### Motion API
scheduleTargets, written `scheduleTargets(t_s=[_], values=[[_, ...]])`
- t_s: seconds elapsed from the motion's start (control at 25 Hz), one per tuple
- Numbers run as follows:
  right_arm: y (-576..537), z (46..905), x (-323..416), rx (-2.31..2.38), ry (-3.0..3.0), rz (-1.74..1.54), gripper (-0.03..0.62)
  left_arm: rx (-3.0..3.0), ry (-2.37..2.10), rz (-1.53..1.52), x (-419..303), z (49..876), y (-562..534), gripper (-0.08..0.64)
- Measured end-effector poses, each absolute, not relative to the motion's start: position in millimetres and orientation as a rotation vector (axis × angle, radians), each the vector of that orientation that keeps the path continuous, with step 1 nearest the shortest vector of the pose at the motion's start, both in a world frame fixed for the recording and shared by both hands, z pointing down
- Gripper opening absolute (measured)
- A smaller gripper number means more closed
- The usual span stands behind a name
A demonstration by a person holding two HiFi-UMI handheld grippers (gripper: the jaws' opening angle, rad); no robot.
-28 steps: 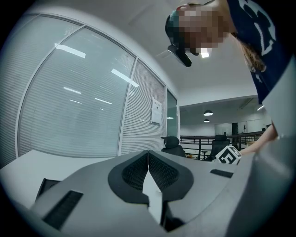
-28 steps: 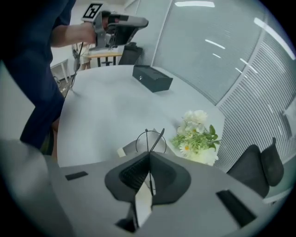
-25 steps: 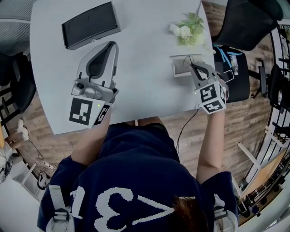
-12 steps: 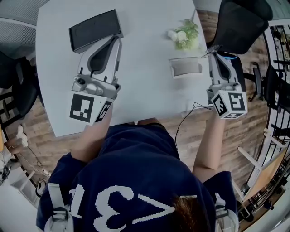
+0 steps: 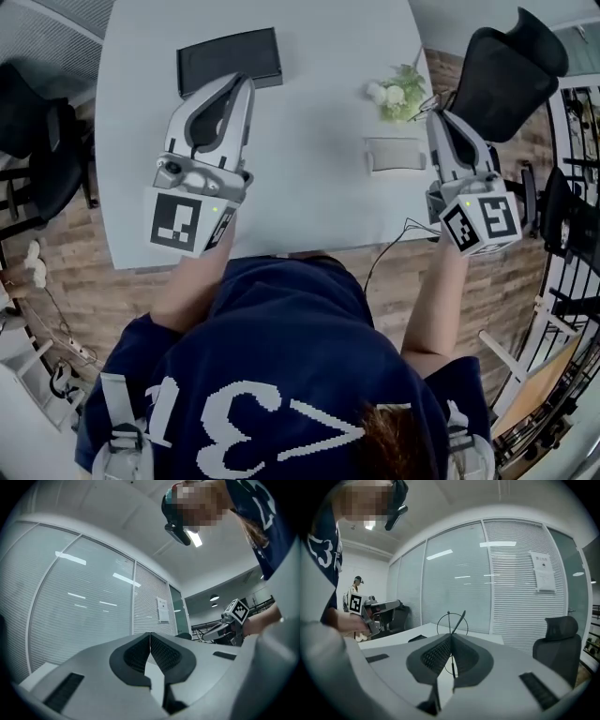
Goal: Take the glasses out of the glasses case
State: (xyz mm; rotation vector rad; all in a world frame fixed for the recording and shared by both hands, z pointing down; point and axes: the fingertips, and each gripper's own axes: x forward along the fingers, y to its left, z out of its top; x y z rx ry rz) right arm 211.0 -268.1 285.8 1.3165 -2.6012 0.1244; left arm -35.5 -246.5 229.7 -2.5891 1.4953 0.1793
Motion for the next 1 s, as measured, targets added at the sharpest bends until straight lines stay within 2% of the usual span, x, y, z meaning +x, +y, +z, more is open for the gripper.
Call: scheduleTargets(t_s=[0.48,0.72,1.0], values=[[-280,297,61,0.823,-2.717,0.087,0.028,-2.356,1.819,0.131,-138,225,-208,0.017],[-254,414,6,0.552,-2.495,0.299,0.028,-2.338,1.935,0.114,-171,255,-189,0.017],[-215,541,1,0.402,-2.170,0.399,0.028,-2.363,2.008,0.072,-179,286,-174,0.017]])
